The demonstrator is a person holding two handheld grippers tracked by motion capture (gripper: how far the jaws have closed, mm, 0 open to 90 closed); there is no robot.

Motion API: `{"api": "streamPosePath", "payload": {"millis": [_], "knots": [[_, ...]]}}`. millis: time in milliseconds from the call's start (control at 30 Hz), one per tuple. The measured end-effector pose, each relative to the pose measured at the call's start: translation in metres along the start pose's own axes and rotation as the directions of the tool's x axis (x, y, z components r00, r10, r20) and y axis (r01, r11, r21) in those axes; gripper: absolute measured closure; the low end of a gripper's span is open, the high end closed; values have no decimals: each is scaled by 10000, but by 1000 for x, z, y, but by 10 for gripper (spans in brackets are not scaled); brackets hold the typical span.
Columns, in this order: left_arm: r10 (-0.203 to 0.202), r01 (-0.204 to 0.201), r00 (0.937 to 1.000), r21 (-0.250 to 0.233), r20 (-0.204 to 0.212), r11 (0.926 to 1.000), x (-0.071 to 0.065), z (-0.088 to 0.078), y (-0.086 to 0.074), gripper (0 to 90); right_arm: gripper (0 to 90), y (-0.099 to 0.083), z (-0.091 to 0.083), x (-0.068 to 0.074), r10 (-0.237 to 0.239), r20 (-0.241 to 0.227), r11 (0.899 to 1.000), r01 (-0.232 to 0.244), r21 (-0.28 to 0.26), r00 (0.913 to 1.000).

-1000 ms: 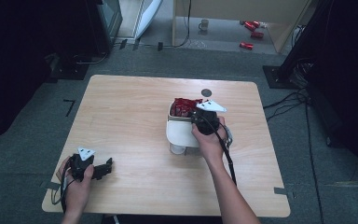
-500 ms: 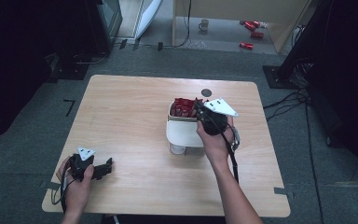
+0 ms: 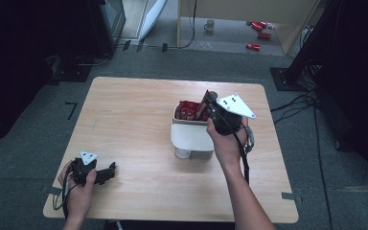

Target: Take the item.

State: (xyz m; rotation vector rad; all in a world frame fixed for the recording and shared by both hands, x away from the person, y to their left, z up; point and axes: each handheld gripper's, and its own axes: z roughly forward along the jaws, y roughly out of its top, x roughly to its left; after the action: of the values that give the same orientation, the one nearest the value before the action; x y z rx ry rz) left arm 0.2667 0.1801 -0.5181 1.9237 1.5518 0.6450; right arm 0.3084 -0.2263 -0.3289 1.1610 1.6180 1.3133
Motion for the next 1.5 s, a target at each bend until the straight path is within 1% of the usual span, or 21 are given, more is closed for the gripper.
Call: {"api": "streamPosePath", "payload": {"millis": [167, 200, 233, 400, 500, 733, 767, 800, 867, 900, 1033, 1067, 1100, 1133, 1233, 1267, 1300, 1333, 1367, 1433, 1500], "knots": [[1, -1, 10000, 3, 0, 10000, 0, 0, 0, 83, 887, 7, -6, -2, -31, 131, 9995, 35, -302, 9999], [4, -4, 10000, 2, 0, 10000, 0, 0, 0, 83, 888, 11, -10, -2, -169, 370, 9987, 187, -482, 9992], [5, -5, 10000, 6, 1, 10000, 0, 0, 0, 83, 888, 13, -13, -3, -231, 479, 9979, 260, -592, 9986], [7, -7, 10000, 6, 1, 10000, 0, 0, 0, 83, 888, 20, -20, -9, -210, 707, 9958, 271, -870, 9973], [0, 0, 10000, 3, 1, 10000, 0, 0, 0, 83, 888, 23, -26, -19, -113, 951, 9939, 216, -1080, 9954], [3, -3, 10000, 4, 1, 10000, 0, 0, 0, 83, 887, 20, -35, -38, -69, 1412, 9929, 235, -1166, 9900], [3, -3, 10000, 5, 0, 10000, 0, 0, 0, 83, 887, 20, -35, -38, -69, 1412, 9929, 235, -1166, 9900], [3, -3, 10000, 4, 0, 10000, 0, 0, 0, 83, 887, 17, -37, -42, -85, 1575, 9938, 257, -1078, 9875], [16, -16, 10000, 5, -4, 10000, 0, 0, 0, 83, 886, 11, -37, -47, -132, 1718, 9947, 305, -983, 9850], [17, -17, 10000, 5, -5, 10000, 0, 0, 0, 83, 886, 8, -36, -49, -74, 1784, 9956, 239, -910, 9839], [15, -15, 10000, 2, -4, 10000, 0, 0, 0, 83, 887, -9, -33, -60, -45, 1984, 9977, 179, -661, 9801], [15, -15, 10000, 2, -4, 10000, 0, 0, 0, 83, 887, -9, -33, -60, -45, 1984, 9977, 179, -661, 9801], [0, 0, 10000, 1, 3, 10000, 0, 0, 0, 83, 886, -18, -31, -65, 29, 2060, 9986, 80, -520, 9785], [0, 0, 10000, 1, 3, 10000, 0, 0, 0, 83, 886, -18, -31, -65, 29, 2060, 9986, 80, -520, 9785], [9, -9, 10000, 1, -3, 10000, 0, 0, 0, 83, 886, -36, -26, -73, 94, 2061, 9997, -49, -221, 9785], [9, -9, 10000, 1, -3, 10000, 0, 0, 0, 83, 886, -36, -26, -73, 94, 2061, 9997, -49, -221, 9785], [10, -10, 10000, -14, -10, 10000, 0, 0, 0, 83, 886, -45, -24, -77, 148, 2129, 9999, -135, -74, 9770], [10, -10, 10000, -14, -10, 10000, 0, 0, 0, 83, 886, -50, -22, -79, 203, 2117, 9998, -202, -26, 9771], [11, -11, 10000, -8, -6, 10000, 0, 0, 0, 83, 886, -50, -22, -79, 203, 2117, 9998, -202, -26, 9771], [10, -10, 10000, -12, -9, 10000, 0, 0, 0, 83, 886, -63, -19, -85, 303, 2173, 9993, -339, 131, 9756], [0, 0, 10000, -2, -3, 10000, 0, 0, 0, 83, 886, -71, -17, -89, 346, 2140, 9991, -393, 175, 9762]]}}
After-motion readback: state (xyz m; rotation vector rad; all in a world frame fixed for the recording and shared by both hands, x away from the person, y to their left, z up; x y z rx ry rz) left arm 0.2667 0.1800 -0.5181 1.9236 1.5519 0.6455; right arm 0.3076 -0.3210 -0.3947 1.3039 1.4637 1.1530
